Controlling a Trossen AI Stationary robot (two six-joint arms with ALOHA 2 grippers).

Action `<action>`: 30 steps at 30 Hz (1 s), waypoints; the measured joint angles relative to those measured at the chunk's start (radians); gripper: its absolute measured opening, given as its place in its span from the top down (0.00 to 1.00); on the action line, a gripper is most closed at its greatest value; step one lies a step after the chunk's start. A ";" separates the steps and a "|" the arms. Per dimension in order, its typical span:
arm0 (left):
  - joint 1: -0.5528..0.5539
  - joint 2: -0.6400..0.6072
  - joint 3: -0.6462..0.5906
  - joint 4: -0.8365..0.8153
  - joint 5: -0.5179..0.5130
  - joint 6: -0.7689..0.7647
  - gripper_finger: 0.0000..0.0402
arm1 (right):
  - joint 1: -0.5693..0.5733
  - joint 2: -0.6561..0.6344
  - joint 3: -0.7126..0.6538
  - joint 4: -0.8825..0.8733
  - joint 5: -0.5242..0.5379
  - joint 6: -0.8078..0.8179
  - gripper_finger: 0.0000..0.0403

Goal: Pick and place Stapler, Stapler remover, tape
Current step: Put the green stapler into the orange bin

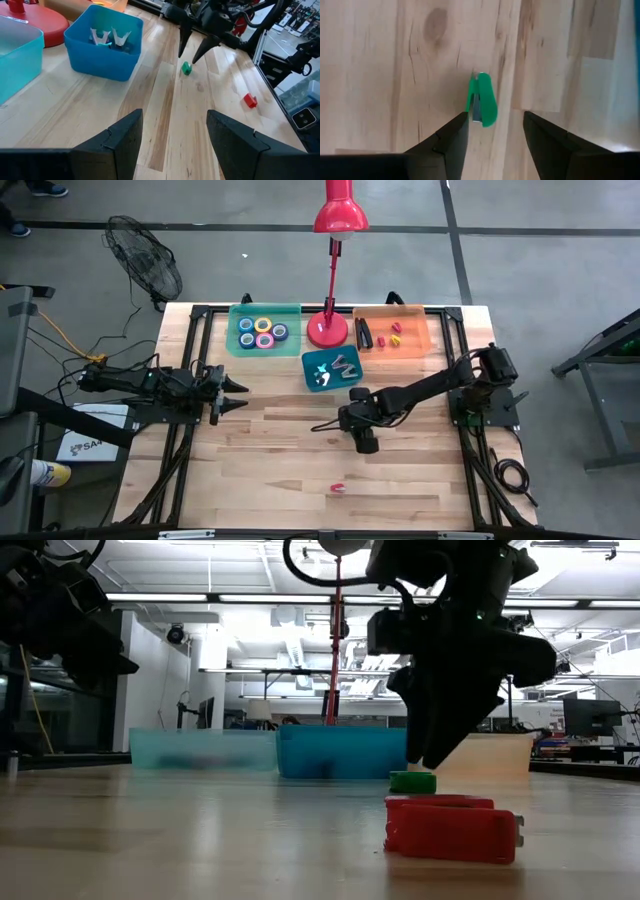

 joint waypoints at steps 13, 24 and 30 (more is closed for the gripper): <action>0.000 0.000 0.000 0.000 -0.001 0.000 0.46 | -0.001 0.078 0.001 0.054 -0.083 0.034 0.34; 0.000 0.000 0.000 0.001 -0.001 0.000 0.46 | -0.014 0.089 0.003 0.050 -0.085 0.036 0.46; 0.000 0.000 0.000 0.001 -0.001 0.000 0.46 | -0.014 0.090 0.002 0.039 -0.083 0.036 0.60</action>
